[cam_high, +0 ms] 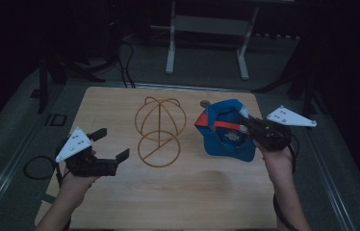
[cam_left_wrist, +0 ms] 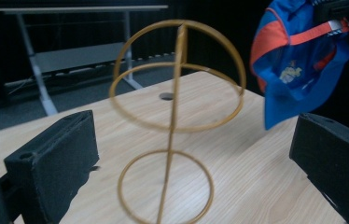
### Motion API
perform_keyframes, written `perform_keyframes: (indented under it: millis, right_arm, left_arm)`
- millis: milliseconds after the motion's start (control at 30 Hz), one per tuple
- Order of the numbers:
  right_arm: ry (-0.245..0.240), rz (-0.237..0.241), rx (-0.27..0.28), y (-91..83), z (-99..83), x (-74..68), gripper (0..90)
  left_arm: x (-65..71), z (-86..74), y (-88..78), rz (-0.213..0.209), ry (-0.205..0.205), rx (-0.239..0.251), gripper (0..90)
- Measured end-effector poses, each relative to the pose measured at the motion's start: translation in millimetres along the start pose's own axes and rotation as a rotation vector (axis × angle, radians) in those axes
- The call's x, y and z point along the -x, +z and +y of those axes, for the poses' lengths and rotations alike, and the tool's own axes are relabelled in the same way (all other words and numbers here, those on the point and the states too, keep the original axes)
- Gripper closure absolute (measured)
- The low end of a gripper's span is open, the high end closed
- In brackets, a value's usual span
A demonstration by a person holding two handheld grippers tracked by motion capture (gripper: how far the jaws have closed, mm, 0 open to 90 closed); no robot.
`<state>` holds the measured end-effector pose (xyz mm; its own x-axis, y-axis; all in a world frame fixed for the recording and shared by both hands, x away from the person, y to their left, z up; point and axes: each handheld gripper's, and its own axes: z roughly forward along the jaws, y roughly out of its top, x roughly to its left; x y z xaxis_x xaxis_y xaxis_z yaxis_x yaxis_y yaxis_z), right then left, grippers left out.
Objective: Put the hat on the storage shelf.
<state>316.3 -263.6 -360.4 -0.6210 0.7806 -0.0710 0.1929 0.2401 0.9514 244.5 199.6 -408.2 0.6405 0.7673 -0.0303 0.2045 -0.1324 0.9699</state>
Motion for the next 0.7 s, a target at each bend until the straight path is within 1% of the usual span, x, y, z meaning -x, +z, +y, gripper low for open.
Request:
perform_keyframes:
  millis: [33,67,167,233,267,300,333,367,400,433,500,533,567,633,700]
  right_arm:
    - [-0.004,0.0,0.005,-1.5,1.5,-2.6,84.5]
    - [-0.013,0.0,0.008,-3.0,3.1,-4.9,84.5]
    - [-0.024,0.004,0.017,-7.5,6.9,-8.1,84.5]
    - [-0.016,0.013,0.024,-10.5,8.9,-9.0,84.5]
    - [-0.019,0.012,0.026,-12.0,9.9,-10.0,84.5]
    - [-0.019,0.012,0.026,-12.0,9.9,-10.0,84.5]
    - [-0.024,0.014,0.03,-13.4,10.8,-11.0,84.5]
    - [-0.023,0.023,0.033,-15.0,11.5,-11.9,84.5]
    - [-0.031,0.02,0.039,-17.3,12.9,-14.4,84.5]
    - [-0.032,0.025,0.043,-18.4,13.4,-15.6,84.5]
    - [-0.03,0.031,0.048,-19.9,14.2,-17.8,84.5]
    - [-0.039,0.03,0.047,-20.5,14.5,-19.9,84.5]
    - [-0.044,0.038,0.049,-21.3,14.7,-21.8,84.5]
    - [-0.051,0.046,0.05,-22.3,15.0,-25.1,84.5]
    - [-0.049,0.06,0.056,-22.9,15.0,-26.8,84.5]
  left_arm:
    - [0.0,0.0,0.0,0.0,0.0,0.0,1.4]
    - [4.7,9.9,8.1,-0.012,0.017,-0.009,1.4]
    - [8.3,24.7,19.6,-0.041,0.023,-0.013,1.4]
    - [10.8,33.8,27.3,-0.047,0.033,-0.013,1.4]
    - [10.8,33.8,27.3,-0.047,0.033,-0.013,1.4]
    - [12.1,38.3,31.1,-0.059,0.041,-0.015,1.4]
    - [13.8,42.5,35.0,-0.062,0.051,-0.017,1.4]
    - [13.8,42.5,35.0,-0.062,0.051,-0.017,1.4]
    - [18.4,53.5,46.0,-0.078,0.071,-0.022,1.4]
    - [20.0,56.3,49.1,-0.08,0.08,-0.026,1.4]
    - [23.8,62.4,55.8,-0.096,0.094,-0.029,1.4]
    - [26.4,66.6,60.6,-0.108,0.097,-0.03,1.4]
    - [29.3,70.6,65.7,-0.126,0.1,-0.033,1.4]
    - [33.9,75.8,72.5,-0.134,0.114,-0.035,2.4]
    - [38.5,80.8,79.5,-0.147,0.127,-0.039,3.0]
